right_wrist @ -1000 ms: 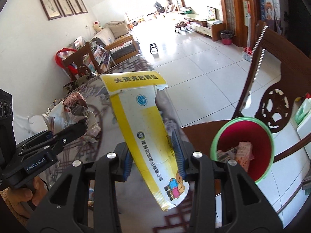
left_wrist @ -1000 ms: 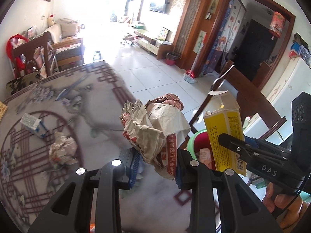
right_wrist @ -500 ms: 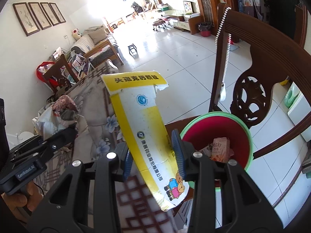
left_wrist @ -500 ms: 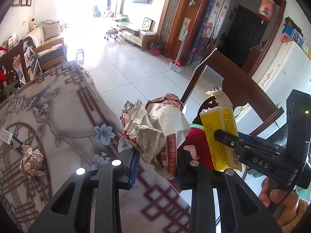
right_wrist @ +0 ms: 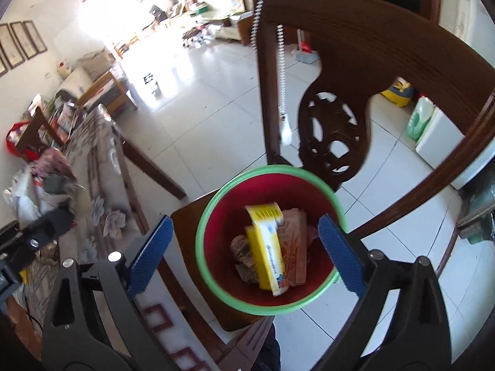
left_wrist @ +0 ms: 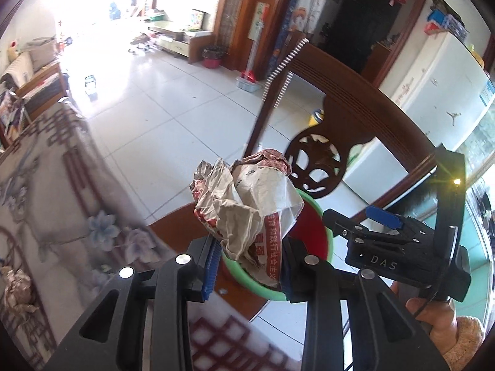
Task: Collect trash
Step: 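Open the right tool over the bucket while the left opens to drop the brown paper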
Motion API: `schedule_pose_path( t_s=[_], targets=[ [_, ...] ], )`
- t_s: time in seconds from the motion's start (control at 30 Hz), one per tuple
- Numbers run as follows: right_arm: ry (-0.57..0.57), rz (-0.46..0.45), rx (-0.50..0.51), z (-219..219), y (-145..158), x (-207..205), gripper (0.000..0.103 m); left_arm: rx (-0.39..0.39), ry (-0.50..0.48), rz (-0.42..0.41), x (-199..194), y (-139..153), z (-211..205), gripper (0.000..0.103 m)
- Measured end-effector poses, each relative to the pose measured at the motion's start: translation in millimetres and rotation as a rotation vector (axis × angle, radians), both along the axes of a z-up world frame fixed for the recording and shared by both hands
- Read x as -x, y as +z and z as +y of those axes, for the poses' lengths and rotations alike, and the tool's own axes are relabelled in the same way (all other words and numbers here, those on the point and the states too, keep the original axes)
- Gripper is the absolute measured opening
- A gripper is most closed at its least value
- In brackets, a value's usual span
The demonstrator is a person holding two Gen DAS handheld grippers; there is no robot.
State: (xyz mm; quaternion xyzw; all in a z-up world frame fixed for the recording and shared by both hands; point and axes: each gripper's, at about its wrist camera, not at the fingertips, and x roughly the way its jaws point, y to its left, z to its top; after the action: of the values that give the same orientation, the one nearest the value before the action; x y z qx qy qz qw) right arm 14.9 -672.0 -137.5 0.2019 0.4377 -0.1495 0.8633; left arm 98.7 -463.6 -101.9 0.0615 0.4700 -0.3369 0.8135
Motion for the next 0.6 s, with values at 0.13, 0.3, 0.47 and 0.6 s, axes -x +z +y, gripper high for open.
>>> schedule_pose_path(
  t_s=[0.13,0.3,0.47,0.6],
  targets=[
    [-0.073,-0.008,-0.001,-17.0,3.1,16.8,0.094,0.001,-0.073,0.037,2.0,-14.7,-32.7,0.031],
    [-0.143,0.003,0.028,-27.8,9.0,35.6,0.094,0.008,-0.125,0.050,6.8,-24.9,-59.1,0.070],
    [-0.160,-0.006,0.038,-27.9,15.4,45.5,0.094,0.033,-0.115,0.035,11.6,-17.8,-50.8,0.072],
    [-0.142,-0.017,0.048,-19.2,21.2,42.7,0.094,0.052,-0.078,0.011,12.3,-4.8,-26.8,0.072]
  ],
)
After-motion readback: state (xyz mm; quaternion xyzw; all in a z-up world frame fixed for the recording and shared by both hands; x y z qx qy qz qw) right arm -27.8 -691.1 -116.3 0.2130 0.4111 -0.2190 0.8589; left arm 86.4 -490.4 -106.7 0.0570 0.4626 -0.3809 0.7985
